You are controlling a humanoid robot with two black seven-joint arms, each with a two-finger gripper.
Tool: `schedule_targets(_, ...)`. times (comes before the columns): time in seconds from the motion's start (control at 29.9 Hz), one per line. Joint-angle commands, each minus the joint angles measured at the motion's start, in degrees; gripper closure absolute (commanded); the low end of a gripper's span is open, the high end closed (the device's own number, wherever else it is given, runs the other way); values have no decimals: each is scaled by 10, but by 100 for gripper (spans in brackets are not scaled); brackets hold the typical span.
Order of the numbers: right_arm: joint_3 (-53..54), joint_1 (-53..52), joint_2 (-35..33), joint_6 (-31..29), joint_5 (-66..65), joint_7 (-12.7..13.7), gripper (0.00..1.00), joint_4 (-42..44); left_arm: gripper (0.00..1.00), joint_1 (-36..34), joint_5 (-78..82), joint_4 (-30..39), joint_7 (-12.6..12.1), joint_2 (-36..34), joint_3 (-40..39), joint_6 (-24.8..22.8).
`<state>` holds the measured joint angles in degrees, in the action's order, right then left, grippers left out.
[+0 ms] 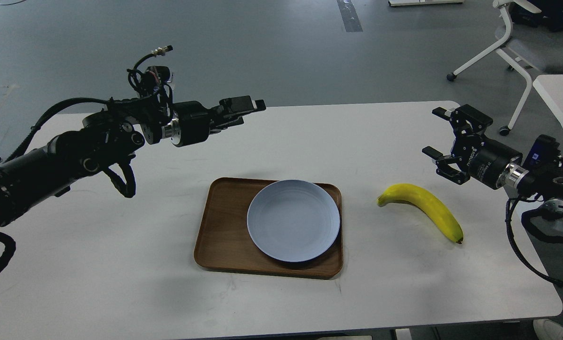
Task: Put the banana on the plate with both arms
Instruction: 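Open the left gripper and withdraw it from the plate, then reach the right gripper down and grasp the yellow banana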
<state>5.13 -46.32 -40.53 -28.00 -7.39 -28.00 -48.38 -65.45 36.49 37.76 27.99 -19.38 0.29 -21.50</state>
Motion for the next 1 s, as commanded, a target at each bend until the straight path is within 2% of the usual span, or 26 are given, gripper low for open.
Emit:
schedule_targets(0.0, -2, 0, -4, 0, -1, 0, 0, 0, 0, 12, -185, 3, 0, -31, -17, -3)
schedule_targets(0.13, -5, 1, -5, 0, -1, 0, 0, 2, 0, 72, -241, 4, 0, -71, -66, -6)
schedule_targets(0.27, -4, 6, -17, 0, -1, 0, 0, 10, 0, 144, -273, 12, 0, -105, -187, -65)
schedule_targets(0.37, -6, 6, -22, 0, -1, 0, 0, 14, 0, 207, -296, 13, 0, -112, -279, -65)
schedule_targets(0.53, -11, -4, -33, 0, -45, 0, 0, 6, 0, 241, -297, 13, 0, -114, -307, -65)
schedule_targets(0.87, -16, -113, -54, 0, -427, 0, 0, -13, 0, 242, -297, 13, 0, -111, -310, -65)
schedule_targets(0.97, -55, -162, -51, 0, -558, 0, 0, -21, 0, 242, -297, 17, 0, -115, -310, -65)
